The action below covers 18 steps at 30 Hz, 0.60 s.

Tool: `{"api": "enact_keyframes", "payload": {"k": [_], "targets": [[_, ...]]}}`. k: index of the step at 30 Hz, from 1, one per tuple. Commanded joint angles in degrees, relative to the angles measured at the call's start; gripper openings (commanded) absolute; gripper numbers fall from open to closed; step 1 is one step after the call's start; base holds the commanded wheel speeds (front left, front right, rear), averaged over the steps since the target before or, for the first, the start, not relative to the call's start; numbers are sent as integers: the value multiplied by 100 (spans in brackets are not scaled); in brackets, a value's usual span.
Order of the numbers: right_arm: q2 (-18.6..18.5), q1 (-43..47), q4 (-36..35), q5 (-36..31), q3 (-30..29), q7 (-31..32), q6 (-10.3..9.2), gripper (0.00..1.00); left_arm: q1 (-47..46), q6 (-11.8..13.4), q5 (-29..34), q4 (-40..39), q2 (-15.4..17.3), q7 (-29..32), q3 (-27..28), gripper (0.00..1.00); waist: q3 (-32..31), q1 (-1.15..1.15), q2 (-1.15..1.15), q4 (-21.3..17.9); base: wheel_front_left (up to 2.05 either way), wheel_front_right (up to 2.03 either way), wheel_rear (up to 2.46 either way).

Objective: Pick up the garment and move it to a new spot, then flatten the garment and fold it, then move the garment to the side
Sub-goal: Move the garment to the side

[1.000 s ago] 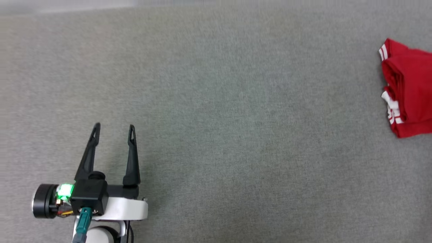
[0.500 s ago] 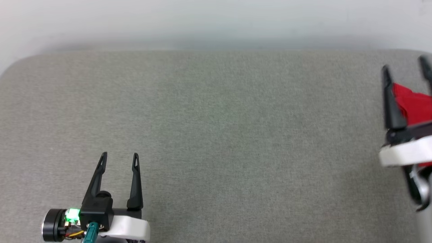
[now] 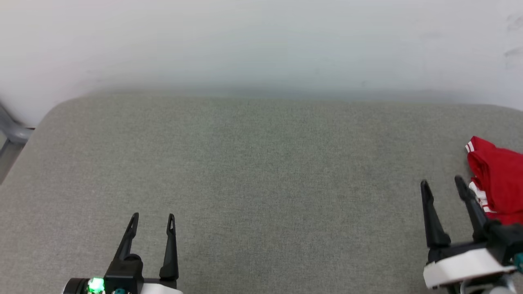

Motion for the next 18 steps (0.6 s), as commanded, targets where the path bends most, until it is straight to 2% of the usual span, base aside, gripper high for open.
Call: {"api": "enact_keyframes", "payload": {"k": [1,9,18], "targets": [[56,144,-17,24,-15,7,-9,100,77,-20,15,7,-10,-12,-16,100,-73,1,0,5,0,0,0],[272,732,-142,54,-44,-16,-9,100,243,-95,6,-8,-56,-12,-7,100,-209,1,0,-16,0,0,0],[365,976,-257,20,-112,-28,-9,100,271,-187,-29,24,-68,-12,53,100,-250,1,0,-22,0,0,0]]}}
